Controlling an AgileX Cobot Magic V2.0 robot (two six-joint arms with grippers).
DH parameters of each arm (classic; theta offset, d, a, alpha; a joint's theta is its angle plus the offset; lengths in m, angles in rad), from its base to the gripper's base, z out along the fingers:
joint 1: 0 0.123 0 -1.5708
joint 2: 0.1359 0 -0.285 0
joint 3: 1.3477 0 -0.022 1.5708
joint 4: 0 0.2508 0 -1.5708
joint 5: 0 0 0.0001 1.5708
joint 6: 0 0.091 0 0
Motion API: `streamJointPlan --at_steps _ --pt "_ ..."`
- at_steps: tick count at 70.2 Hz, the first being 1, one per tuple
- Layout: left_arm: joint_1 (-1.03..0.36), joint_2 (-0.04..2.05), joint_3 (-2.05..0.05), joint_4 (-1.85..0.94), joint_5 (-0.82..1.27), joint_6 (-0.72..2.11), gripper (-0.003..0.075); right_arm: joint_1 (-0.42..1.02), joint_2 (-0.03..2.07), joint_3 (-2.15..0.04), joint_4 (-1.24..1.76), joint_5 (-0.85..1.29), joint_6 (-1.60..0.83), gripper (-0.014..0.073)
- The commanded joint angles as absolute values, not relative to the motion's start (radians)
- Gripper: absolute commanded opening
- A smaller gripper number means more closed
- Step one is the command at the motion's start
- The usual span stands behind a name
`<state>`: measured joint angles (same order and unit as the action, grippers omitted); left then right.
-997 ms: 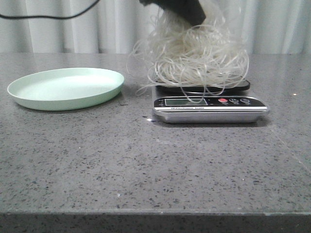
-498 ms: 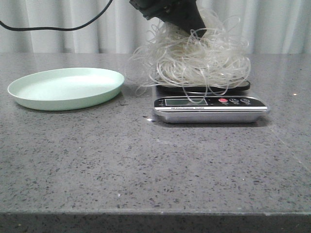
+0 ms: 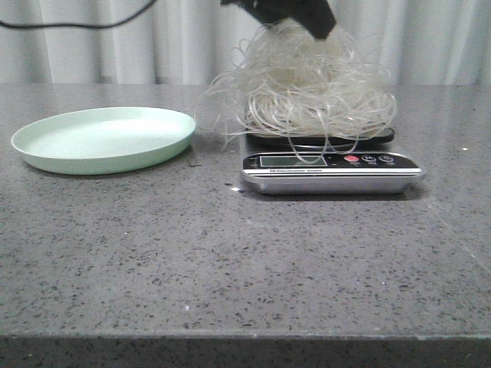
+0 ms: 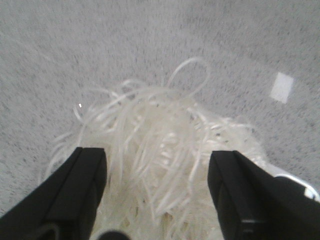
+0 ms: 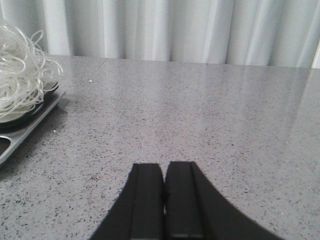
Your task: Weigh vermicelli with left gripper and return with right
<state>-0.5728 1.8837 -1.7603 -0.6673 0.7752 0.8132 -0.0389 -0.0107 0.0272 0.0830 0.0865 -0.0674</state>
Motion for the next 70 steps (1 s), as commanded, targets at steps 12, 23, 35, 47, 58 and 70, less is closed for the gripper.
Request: streamJointPlan --at_steps 12,23,35,47,58,70 --pt "-0.489 1.709 -1.797 -0.632 0.806 0.723 0.0494 -0.044 -0.026 0.02 0.075 -0.01 -0.07 0.0151" --pt "-0.382 1.641 -1.792 -0.544 0.901 0.594 0.0473 -0.044 -0.026 0.02 0.075 -0.01 -0.07 0.0151" --pt "-0.239 1.527 -1.72 -0.545 0.917 0.566 0.0367 -0.044 -0.026 0.02 0.075 -0.011 -0.07 0.0151" --pt "-0.096 1.38 -1.574 -0.545 0.91 0.567 0.0281 -0.044 -0.026 0.02 0.075 -0.011 -0.07 0.0151" --pt "0.024 1.223 -1.4 -0.54 0.847 0.579 0.0249 -0.044 -0.026 0.02 0.075 -0.011 -0.07 0.0151" --pt "0.068 1.061 -1.202 -0.473 0.721 0.579 0.0214 -0.044 -0.026 0.02 0.075 -0.011 -0.07 0.0151"
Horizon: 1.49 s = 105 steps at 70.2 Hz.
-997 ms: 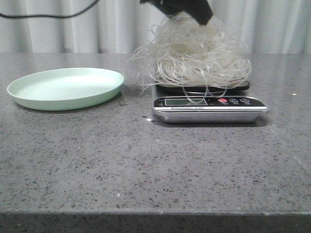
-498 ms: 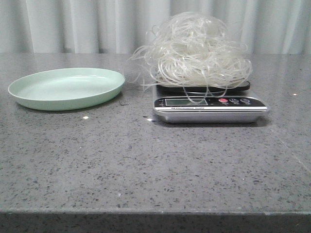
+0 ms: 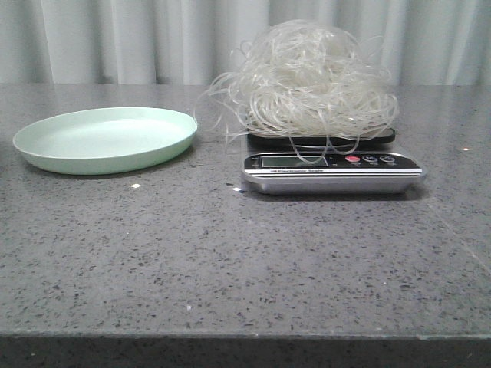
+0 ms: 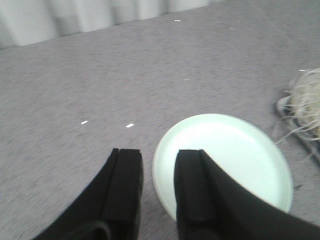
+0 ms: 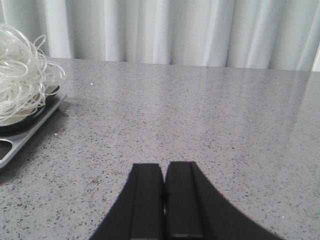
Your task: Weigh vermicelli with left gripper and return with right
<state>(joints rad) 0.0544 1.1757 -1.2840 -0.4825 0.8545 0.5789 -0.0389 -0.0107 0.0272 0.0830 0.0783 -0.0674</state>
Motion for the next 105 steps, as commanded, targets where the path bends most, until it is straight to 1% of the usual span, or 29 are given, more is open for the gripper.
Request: streamJointPlan --at_steps 1,13,28,51,59,72,84,92,100,105 --pt "0.068 1.061 -1.202 -0.473 0.721 0.579 0.0214 -0.044 -0.026 0.02 0.075 -0.011 -0.07 0.0151" --pt "0.025 0.913 -0.987 -0.439 0.592 0.609 0.0141 -0.044 -0.026 0.02 0.075 -0.011 -0.07 0.0151" --pt "0.004 0.746 -0.733 -0.436 0.337 0.603 0.0141 -0.044 -0.026 0.02 0.075 -0.011 -0.07 0.0151" --pt "0.004 0.538 -0.451 -0.465 0.091 0.603 0.0141 -0.044 -0.026 0.02 0.075 -0.023 -0.07 0.0151" --pt "0.004 0.468 -0.414 -0.469 0.034 0.603 0.0139 -0.044 -0.026 0.019 0.075 -0.064 -0.07 0.0151" --pt "-0.03 0.43 -0.406 -0.469 0.032 0.603 0.0137 -0.044 -0.026 -0.003 0.075 -0.105 -0.07 0.0151" --pt "-0.09 0.43 -0.395 -0.469 0.028 0.603 0.0137 -0.044 -0.005 -0.128 0.075 -0.087 -0.07 0.0152" --pt "-0.094 0.43 -0.39 -0.485 0.03 0.603 0.0137 -0.044 0.077 -0.24 0.075 -0.052 -0.07 0.0152" --pt "-0.094 0.43 -0.39 -0.507 0.03 0.603 0.0137 -0.044 0.215 -0.391 0.075 0.008 -0.07 0.0152" --pt "-0.094 0.43 -0.39 -0.507 0.03 0.603 0.0137 -0.044 0.32 -0.521 0.075 0.084 -0.07 0.0152"
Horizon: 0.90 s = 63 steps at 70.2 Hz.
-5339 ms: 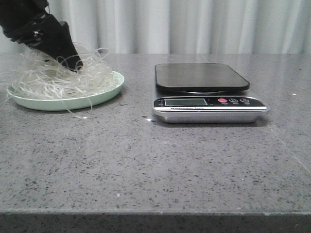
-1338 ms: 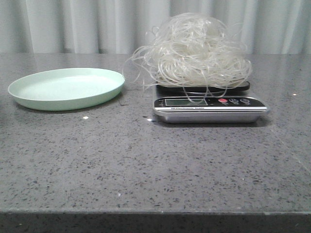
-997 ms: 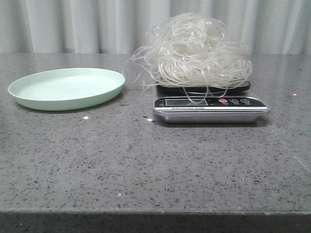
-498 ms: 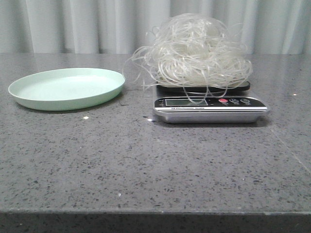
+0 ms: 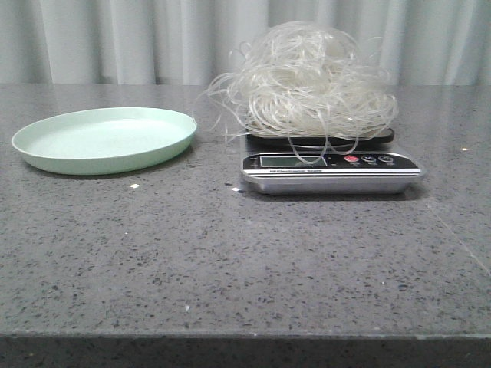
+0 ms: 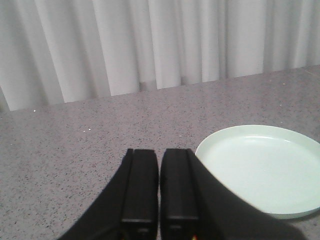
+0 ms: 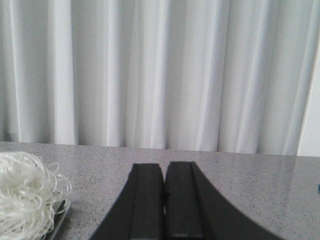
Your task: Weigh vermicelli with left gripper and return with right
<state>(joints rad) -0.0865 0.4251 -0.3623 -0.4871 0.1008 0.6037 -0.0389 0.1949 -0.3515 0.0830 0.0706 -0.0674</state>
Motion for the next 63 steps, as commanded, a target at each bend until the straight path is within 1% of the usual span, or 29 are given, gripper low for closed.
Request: streamJointPlan --at_steps 1,6,7,8,11,12,13,14,15,16,17,18,19,20,21,24,33,42,45,63 --pt "-0.094 0.43 -0.39 -0.507 0.028 0.603 0.0137 -0.044 0.329 -0.533 0.075 0.091 -0.07 0.0152" --pt "-0.094 0.43 -0.39 -0.507 0.028 0.603 0.0137 -0.041 0.427 -0.672 0.075 0.185 -0.07 0.0164" --pt "-0.094 0.43 -0.39 -0.507 0.028 0.603 0.0137 -0.041 0.427 -0.672 0.075 0.185 -0.07 0.0164" --pt "-0.094 0.43 -0.39 -0.507 0.028 0.603 0.0137 -0.037 0.465 -0.73 0.075 0.224 -0.07 0.0178" --pt "-0.094 0.43 -0.39 -0.507 0.028 0.603 0.0137 -0.03 0.492 -0.774 0.075 0.252 -0.07 0.0198" --pt "-0.094 0.43 -0.39 -0.507 0.028 0.603 0.0137 -0.023 0.519 -0.817 0.075 0.283 -0.07 0.0222" --pt "-0.094 0.43 -0.39 -0.507 0.028 0.603 0.0137 -0.023 0.519 -0.817 0.075 0.283 -0.07 0.0222" --pt "-0.094 0.43 -0.39 -0.507 0.028 0.603 0.0137 -0.012 0.545 -0.858 0.075 0.313 -0.07 0.0255" --pt "-0.094 0.43 -0.39 -0.507 0.028 0.603 0.0137 -0.012 0.545 -0.858 0.075 0.313 -0.07 0.0255" --pt "-0.094 0.43 -0.39 -0.507 0.027 0.603 0.0137 -0.002 0.577 -0.908 0.075 0.354 -0.07 0.0282" --pt "-0.094 0.43 -0.39 -0.507 0.027 0.603 0.0137 -0.002 0.577 -0.908 0.075 0.354 -0.07 0.0282" --pt "-0.094 0.43 -0.39 -0.507 0.027 0.603 0.0137 0.009 0.602 -0.946 0.075 0.387 -0.07 0.0309" --pt "-0.094 0.43 -0.39 -0.507 0.027 0.603 0.0137 0.009 0.602 -0.946 0.075 0.387 -0.07 0.0309" --pt "-0.094 0.43 -0.39 -0.507 0.027 0.603 0.0137 0.021 0.628 -0.982 0.075 0.419 -0.07 0.0341" --pt "-0.094 0.43 -0.39 -0.507 0.027 0.603 0.0137 0.021 0.628 -0.982 0.075 0.419 -0.07 0.0341" --pt "-0.094 0.43 -0.39 -0.507 0.027 0.603 0.0137 0.045 0.678 -1.043 0.075 0.472 -0.07 0.0377" --pt "-0.094 0.43 -0.39 -0.507 0.027 0.603 0.0137 0.097 0.781 -1.139 0.105 0.535 -0.07 0.0465" --pt "-0.094 0.43 -0.39 -0.507 0.027 0.603 0.0137 0.159 0.895 -1.233 0.184 0.607 -0.071 0.0593" --pt "-0.094 0.43 -0.39 -0.507 0.027 0.603 0.0137 0.183 0.938 -1.262 0.196 0.634 -0.071 0.0622" --pt "-0.094 0.43 -0.39 -0.507 0.027 0.603 0.0137 0.307 1.201 -1.406 0.301 0.77 -0.229 0.0621"
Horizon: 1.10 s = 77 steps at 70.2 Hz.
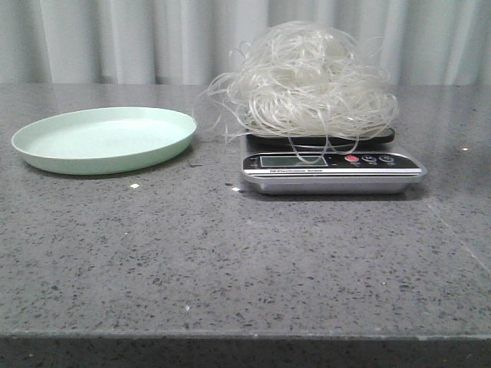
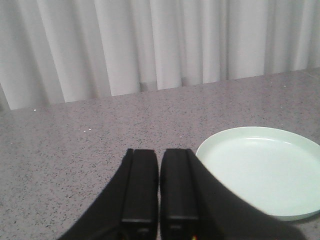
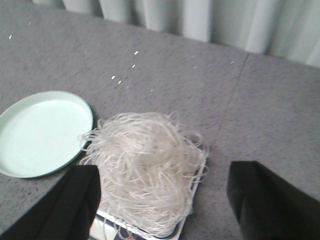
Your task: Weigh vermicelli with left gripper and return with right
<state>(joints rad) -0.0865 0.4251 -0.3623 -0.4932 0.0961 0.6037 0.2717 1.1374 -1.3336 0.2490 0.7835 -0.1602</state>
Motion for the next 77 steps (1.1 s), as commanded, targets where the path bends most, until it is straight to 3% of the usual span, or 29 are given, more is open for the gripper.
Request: streamJointPlan --at_steps 1,38,65,71,77 --pt "-0.094 0.43 -0.39 -0.507 0.027 0.603 0.0137 0.312 1.213 -1.411 0.303 0.775 -0.235 0.0621" --pt "-0.094 0.43 -0.39 -0.507 0.027 0.603 0.0137 0.348 1.595 -1.445 0.303 0.738 -0.307 0.0621" --pt "-0.094 0.43 -0.39 -0.507 0.027 0.603 0.0137 0.348 1.705 -1.445 0.303 0.718 -0.307 0.0619" --pt "-0.094 0.43 -0.39 -0.507 0.027 0.603 0.0137 0.348 1.705 -1.446 0.303 0.717 -0.307 0.0574" --pt "-0.094 0.43 -0.39 -0.507 0.027 0.603 0.0137 0.348 1.704 -1.447 0.303 0.723 -0.307 0.0462"
